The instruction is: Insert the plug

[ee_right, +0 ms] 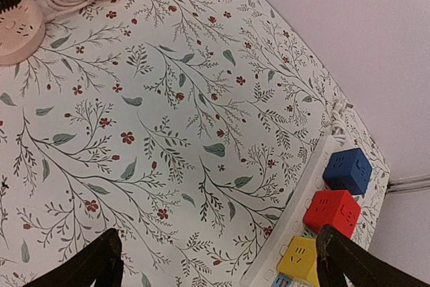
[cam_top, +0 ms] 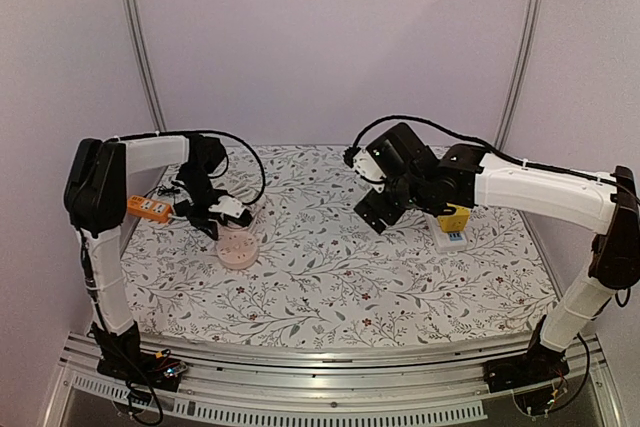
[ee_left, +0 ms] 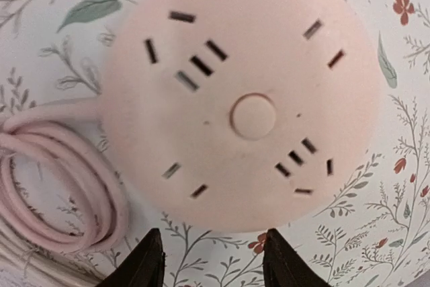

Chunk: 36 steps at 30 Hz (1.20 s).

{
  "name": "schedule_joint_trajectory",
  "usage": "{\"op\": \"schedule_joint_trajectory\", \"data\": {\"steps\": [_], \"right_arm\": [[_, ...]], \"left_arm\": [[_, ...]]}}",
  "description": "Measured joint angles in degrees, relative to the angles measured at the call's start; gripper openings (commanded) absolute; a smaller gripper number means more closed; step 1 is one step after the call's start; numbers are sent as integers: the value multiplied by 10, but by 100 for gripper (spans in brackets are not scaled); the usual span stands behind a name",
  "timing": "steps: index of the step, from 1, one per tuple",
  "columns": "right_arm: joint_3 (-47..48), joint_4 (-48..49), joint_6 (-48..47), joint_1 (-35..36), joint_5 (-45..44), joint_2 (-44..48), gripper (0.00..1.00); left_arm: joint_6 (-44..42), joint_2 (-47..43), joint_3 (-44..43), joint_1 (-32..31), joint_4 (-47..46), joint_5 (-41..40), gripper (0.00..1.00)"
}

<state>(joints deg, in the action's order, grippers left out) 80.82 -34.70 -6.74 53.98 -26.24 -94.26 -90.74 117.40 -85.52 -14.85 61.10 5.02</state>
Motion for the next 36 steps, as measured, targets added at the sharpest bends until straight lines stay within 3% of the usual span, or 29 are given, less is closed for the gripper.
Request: {"op": "schedule_joint_trajectory", "data": {"steps": [5,9,19,22,28,30,36], "right_arm": [[-5,0,0,0,0,0,99],[-7,-1,0,0,-1,0,99],[-8,-6,0,0,-2,-7,99],[-8,-13,1,0,-2,-11,99],[-8,-18,3,2,-4,-12,99],[-8,-19,4,3,-5,-12,99],[-8,-21,5,5,-5,-12,99]], "left_arm": [[118,18,-116,21,-28,20,71],[213,34,-147,50,-82,2,86],[346,114,-162,69,-124,-60,86],[375,137,-188,69,-132,-79,76],[414,139,-176,68,-137,-84,15],[434,127,-160,65,-139,-74,0],[532,49,-53,33,-137,1,0]]}}
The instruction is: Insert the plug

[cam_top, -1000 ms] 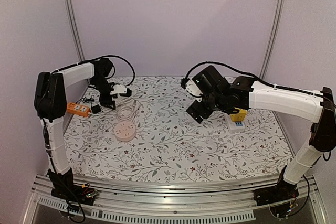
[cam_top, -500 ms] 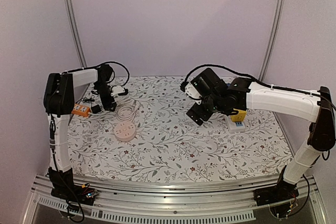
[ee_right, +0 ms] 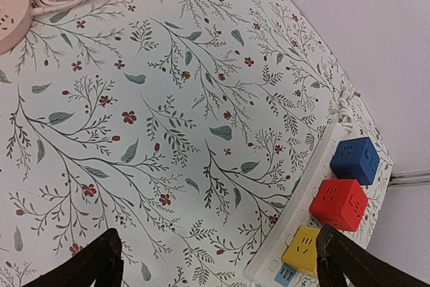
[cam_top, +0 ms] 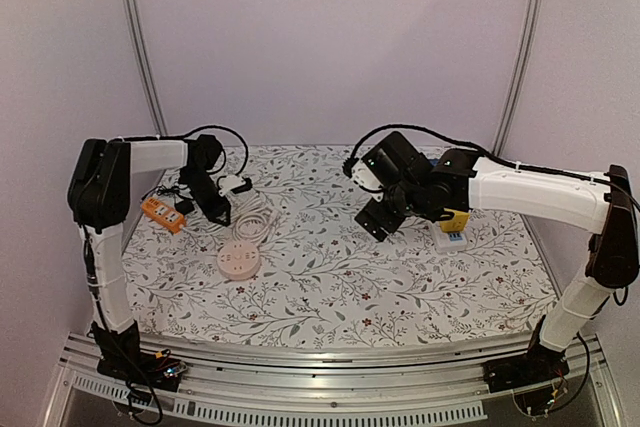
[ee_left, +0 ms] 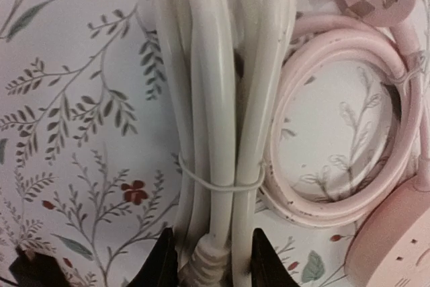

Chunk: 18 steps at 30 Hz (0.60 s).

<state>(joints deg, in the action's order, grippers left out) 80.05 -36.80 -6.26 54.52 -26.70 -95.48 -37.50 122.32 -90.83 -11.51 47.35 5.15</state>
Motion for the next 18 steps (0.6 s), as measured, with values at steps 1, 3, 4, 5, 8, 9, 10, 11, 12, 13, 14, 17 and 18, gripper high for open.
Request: {"op": "schedule_joint_trajectory", "data": {"steps": [1,3,4,5,8,9,10,11,12,13,14,17,18], "right_arm": [[0,-1,1,0,0,0,99],[0,-1,3,1,0,0,99],[0,-1,4,2,0,-1,99],[0,-1,6,3,0,-1,99],[0,-2,10,6,0,-2,99],[0,-3,11,7,0,-2,99],[0,-3,13,9,0,-2,99],[0,-4,16,9,-1,-2,99],[0,-5,18,10,-2,-2,99],[0,-5,22,10,-3,-2,99],[0,-5,25,10,-3,-1,99],[0,-7,35,10,-5,2,99],[-1,-7,38,10,-5,5,99]], "left_arm": [[21,-13,20,-12,-1,16,0],[67,-39,57,-44,-2,52,0],[93,-51,77,-66,-6,71,0],[113,-58,89,-84,-8,87,0],[187,-75,118,-154,-22,133,0],[216,-75,122,-179,-31,147,0],[237,-75,123,-198,-38,157,0],[263,-74,124,-220,-49,168,0],[285,-72,123,-238,-59,177,6],[304,-68,118,-255,-67,185,15],[323,-57,105,-274,-73,194,31],[355,-17,56,-302,-83,220,75],[361,-3,36,-308,-89,230,89]]}}
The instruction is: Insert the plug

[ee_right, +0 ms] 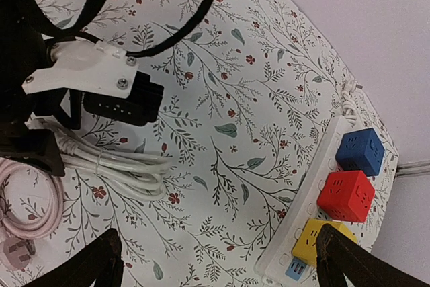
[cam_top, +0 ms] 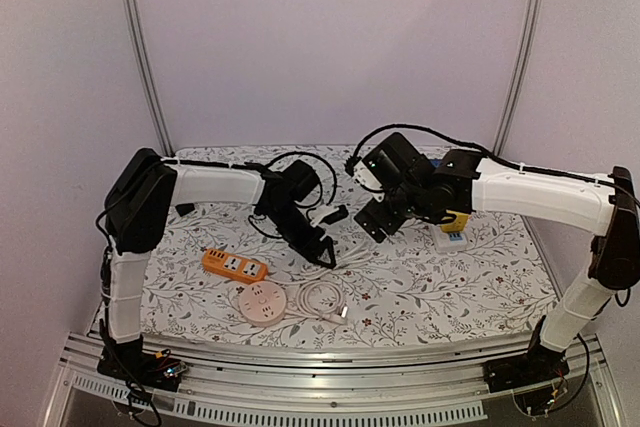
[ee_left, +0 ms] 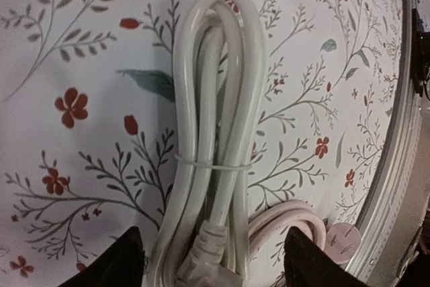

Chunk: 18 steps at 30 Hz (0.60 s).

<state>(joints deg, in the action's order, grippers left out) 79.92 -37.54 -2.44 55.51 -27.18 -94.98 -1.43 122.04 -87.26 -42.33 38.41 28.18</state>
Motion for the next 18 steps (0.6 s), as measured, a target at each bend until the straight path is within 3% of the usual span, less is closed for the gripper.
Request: {"op": "schedule_joint_trajectory", "data": {"steps": [3,8,12,16,18], "right_arm": [[-12,-2,10,0,-2,20,99],[-36,-2,33,0,8,65,99],[-46,11,40,0,42,75,99],[-50,25,43,0,68,73,99],[-44,31,43,0,80,63,99]], "left_arm": [[-5,17,-47,0,-3,21,98],[-115,-14,-94,49,45,42,97],[-322,-99,-87,145,134,37,98],[-569,-209,9,254,223,-35,98],[-656,-223,49,279,252,-73,99]]}}
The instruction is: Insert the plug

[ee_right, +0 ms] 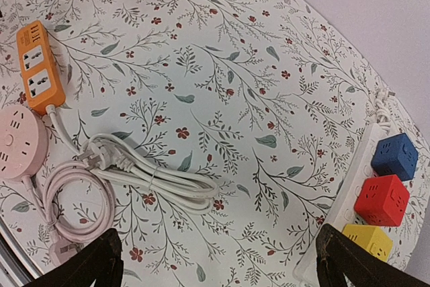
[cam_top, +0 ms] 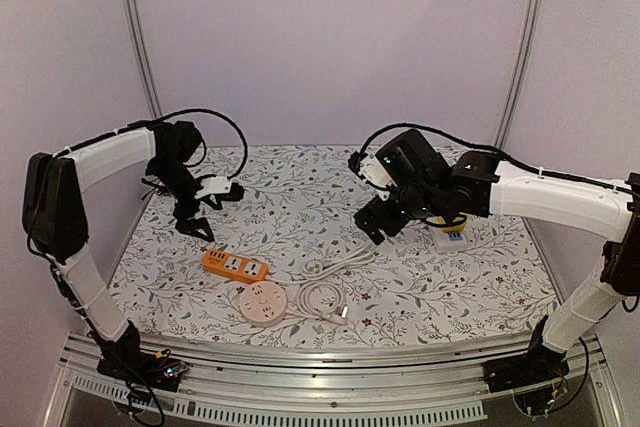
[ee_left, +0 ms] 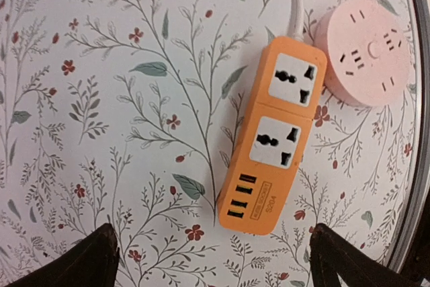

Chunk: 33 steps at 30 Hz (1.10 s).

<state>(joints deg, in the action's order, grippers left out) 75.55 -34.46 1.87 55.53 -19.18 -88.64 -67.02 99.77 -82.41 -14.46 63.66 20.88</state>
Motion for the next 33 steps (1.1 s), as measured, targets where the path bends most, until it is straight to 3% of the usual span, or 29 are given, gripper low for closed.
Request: {"op": "schedule_joint_trajectory", "data": {"steps": [4,12,14,19,24,30,31,33], "right_arm": [[30,5,0,3,18,-39,99],[45,4,2,23,18,-61,99],[45,4,5,25,17,-61,99],[45,4,5,25,16,-61,99],[45,3,4,25,17,-61,99],[45,3,4,25,17,-61,99],[45,3,4,25,17,-61,99],[45,3,4,25,17,-61,99]], "left_arm": [[-99,28,50,-3,-6,-44,99],[-164,57,141,-10,-78,-63,98],[-160,57,172,-19,-99,-66,90],[-96,39,201,-65,-155,-86,58],[-27,35,206,-118,-174,-101,36],[58,24,221,-149,-194,-111,38],[69,23,222,-156,-195,-111,42],[99,23,221,-175,-200,-113,62]]}}
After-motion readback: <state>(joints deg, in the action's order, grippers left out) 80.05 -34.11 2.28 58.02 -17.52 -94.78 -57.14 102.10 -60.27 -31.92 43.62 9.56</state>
